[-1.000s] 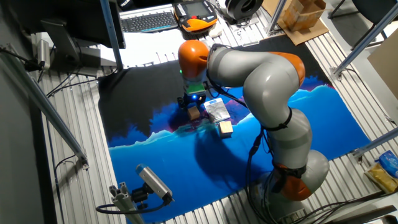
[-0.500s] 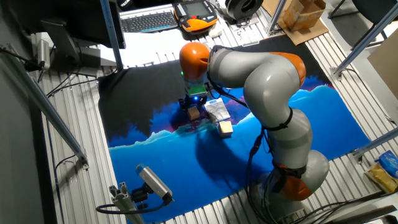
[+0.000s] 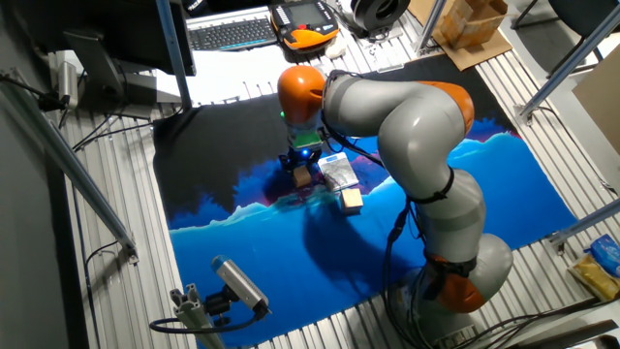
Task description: Place the block on the scale
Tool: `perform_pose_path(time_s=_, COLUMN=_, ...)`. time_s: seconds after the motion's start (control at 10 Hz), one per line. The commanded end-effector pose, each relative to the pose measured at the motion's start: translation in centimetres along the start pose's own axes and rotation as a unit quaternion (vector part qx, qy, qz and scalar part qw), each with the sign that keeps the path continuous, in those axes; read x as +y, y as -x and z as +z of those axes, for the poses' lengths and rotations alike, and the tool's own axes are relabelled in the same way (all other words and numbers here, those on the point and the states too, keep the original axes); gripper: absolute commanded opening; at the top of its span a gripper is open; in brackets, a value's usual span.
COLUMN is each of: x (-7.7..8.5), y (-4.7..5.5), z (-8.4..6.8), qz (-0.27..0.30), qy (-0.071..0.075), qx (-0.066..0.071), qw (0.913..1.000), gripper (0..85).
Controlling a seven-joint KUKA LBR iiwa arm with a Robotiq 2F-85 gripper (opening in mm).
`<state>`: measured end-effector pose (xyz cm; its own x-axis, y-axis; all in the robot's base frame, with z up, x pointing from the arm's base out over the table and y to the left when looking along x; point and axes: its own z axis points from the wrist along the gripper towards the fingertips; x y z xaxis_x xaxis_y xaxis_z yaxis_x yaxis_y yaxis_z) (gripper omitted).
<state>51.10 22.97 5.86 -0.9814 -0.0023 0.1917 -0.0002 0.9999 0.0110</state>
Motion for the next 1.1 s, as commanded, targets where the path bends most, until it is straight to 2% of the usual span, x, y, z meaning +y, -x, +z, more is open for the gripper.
perform_pose_path(time_s=0.0, x=-0.4, y=0.1, z=-0.6, qz=-0.004, qy=0.006, qx=0.007, qw=1.0000, gripper=0.0)
perform_pose_path(time_s=0.2, x=-1.0, y=0.2, z=-2.4, qz=-0.012, qy=-0.004, qx=0.016, qw=0.9998, gripper=0.0)
perform_pose_path(time_s=0.4, x=-2.2, y=0.1, z=-3.4, qz=-0.022, qy=-0.018, qx=0.013, qw=0.9995, gripper=0.0)
perform_pose_path(time_s=0.6, x=-4.2, y=-0.3, z=-3.2, qz=-0.028, qy=-0.029, qx=-0.004, qw=0.9992, gripper=0.0)
perform_pose_path(time_s=0.8, x=-6.1, y=-0.6, z=-2.9, qz=-0.036, qy=-0.028, qx=-0.010, qw=0.9989, gripper=0.0)
perform_pose_path(time_s=1.0, x=-7.1, y=-0.9, z=-2.7, qz=-0.034, qy=-0.028, qx=-0.013, qw=0.9990, gripper=0.0)
